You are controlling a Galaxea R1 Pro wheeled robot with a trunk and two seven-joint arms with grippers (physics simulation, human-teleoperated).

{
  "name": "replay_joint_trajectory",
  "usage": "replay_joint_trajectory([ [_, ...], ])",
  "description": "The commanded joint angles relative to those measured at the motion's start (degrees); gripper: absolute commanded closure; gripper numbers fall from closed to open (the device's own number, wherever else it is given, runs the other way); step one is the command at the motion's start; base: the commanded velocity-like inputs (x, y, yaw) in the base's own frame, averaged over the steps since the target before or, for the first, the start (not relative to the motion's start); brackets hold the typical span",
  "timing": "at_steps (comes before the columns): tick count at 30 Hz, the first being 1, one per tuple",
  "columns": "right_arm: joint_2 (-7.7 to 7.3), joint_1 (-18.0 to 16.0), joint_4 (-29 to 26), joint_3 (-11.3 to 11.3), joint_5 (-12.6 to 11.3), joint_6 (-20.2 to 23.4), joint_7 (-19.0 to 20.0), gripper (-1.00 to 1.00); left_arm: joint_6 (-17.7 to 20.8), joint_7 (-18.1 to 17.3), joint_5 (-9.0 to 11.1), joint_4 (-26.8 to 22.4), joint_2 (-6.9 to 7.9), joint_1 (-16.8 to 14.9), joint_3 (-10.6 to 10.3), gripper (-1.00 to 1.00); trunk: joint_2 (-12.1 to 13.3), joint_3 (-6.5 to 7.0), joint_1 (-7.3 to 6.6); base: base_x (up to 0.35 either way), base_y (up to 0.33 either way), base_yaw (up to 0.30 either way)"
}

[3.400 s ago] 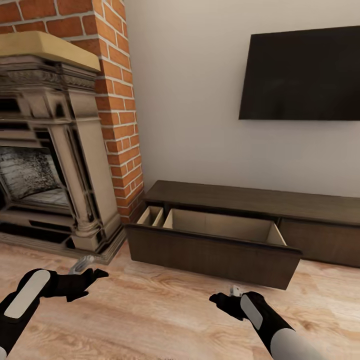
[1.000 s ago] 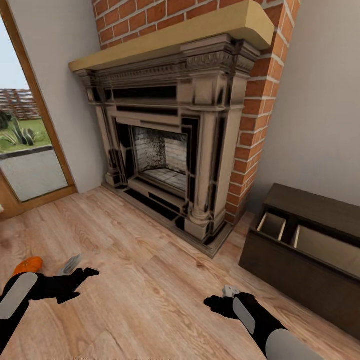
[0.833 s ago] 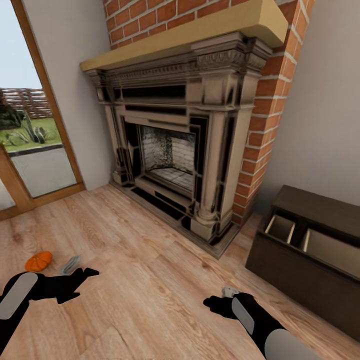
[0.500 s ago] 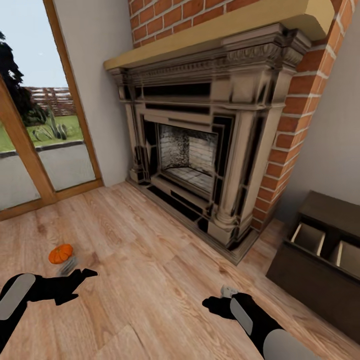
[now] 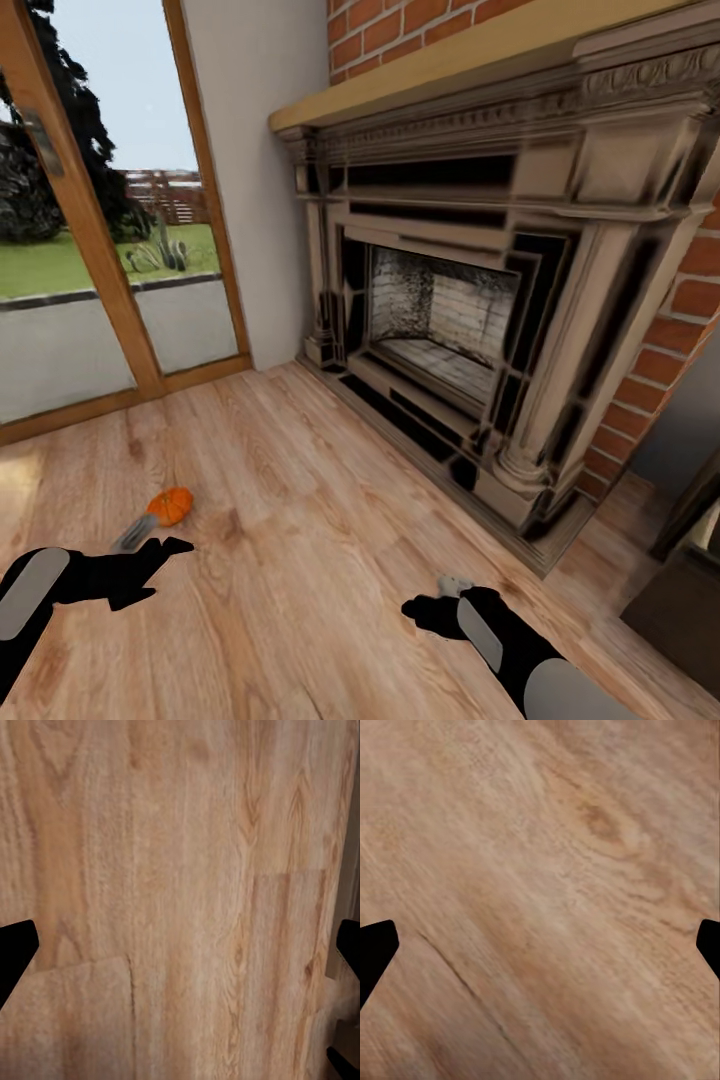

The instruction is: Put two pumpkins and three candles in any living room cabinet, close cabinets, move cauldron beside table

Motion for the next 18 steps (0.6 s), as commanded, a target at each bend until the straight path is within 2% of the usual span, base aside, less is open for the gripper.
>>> replay_joint_trajectory([
  [1, 0.10, -0.03, -0.06, 0.67, -0.17, 0.21, -0.14, -1.00, 0.17, 0.55, 0.59, -0.06, -0.01, -0.01, 0.06, -1.00, -0.02, -0.11, 0.02, 0.316, 0.119, 0.246],
  [6, 0.37, -0.03, -0.06, 1.61, -0.18, 0.17, -0.15, -1.00, 0.17, 0.51, 0.60, -0.06, -0.01, 0.00, 0.10, -1.00, -0.02, -0.37, 0.02, 0.322, 0.102, 0.246],
  [18, 0.42, -0.03, -0.06, 1.79, -0.17, 0.15, -0.14, -1.00, 0.17, 0.48, 0.60, 0.88, -0.01, 0.00, 0.14, -1.00, -0.02, -1.03, 0.02, 0.320, 0.153, 0.242],
])
